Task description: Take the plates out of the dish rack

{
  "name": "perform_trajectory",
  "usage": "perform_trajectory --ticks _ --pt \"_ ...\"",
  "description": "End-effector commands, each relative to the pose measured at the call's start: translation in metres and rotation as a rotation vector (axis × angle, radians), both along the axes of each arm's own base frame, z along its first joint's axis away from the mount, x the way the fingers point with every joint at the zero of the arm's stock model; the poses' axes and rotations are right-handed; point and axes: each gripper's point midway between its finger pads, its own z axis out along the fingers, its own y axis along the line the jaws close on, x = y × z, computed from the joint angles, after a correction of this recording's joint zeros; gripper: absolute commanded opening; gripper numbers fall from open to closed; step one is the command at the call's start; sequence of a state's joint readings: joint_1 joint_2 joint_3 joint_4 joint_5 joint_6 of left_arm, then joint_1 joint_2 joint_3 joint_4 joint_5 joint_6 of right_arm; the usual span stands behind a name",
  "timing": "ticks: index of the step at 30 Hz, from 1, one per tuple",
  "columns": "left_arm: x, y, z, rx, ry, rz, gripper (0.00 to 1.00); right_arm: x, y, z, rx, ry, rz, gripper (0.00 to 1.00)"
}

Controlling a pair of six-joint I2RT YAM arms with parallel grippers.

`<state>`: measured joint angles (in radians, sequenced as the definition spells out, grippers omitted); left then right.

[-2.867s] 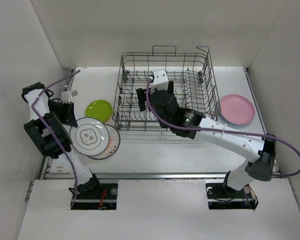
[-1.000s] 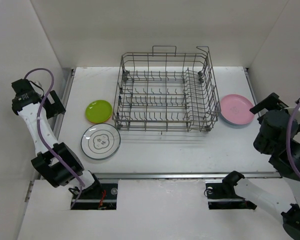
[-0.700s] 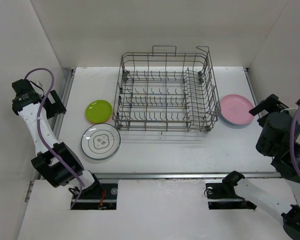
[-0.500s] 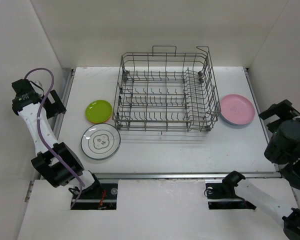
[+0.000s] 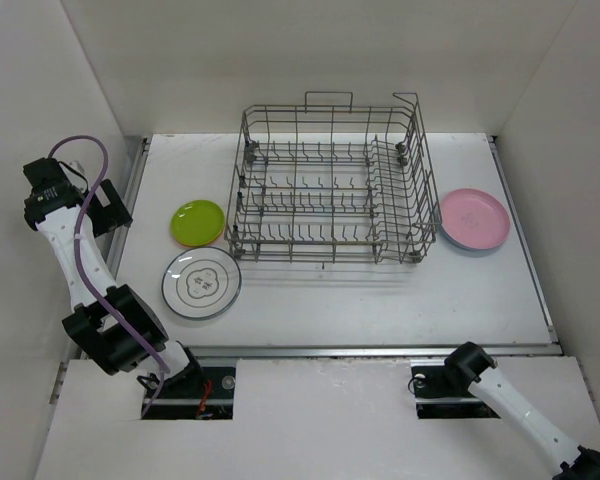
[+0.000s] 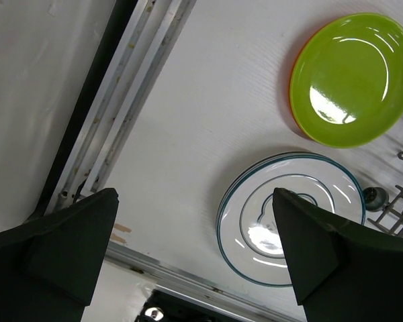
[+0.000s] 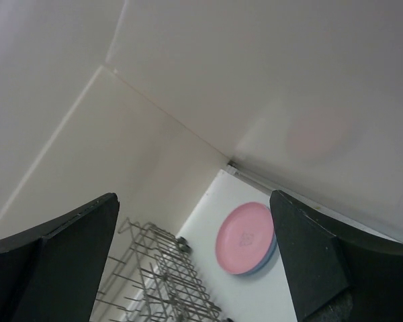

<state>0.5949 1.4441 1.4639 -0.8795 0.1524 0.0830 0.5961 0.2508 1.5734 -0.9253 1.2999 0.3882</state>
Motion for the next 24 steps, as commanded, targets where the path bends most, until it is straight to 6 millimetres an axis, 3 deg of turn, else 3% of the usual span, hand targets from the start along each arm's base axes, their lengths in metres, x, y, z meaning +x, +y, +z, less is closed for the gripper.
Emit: perform_trajectory --ticks 1,9,24 --pt "0.0056 -0.0033 0.0088 -0.011 -0.034 -0.007 1.00 0.0016 0.0034 -0.0008 -0.033 0.003 0.027 1.00" --pt "0.0087 -0.0051 0.0127 -0.023 -0.044 -0.017 1.00 0.0113 0.0085 -0.0003 -0.051 0.043 0.011 1.00" --pt "0.0032 -0.0107 0.0048 -0.046 -0.024 -0.021 1.00 0.0078 0.0062 -0.0037 -0.045 0.034 0.011 1.00"
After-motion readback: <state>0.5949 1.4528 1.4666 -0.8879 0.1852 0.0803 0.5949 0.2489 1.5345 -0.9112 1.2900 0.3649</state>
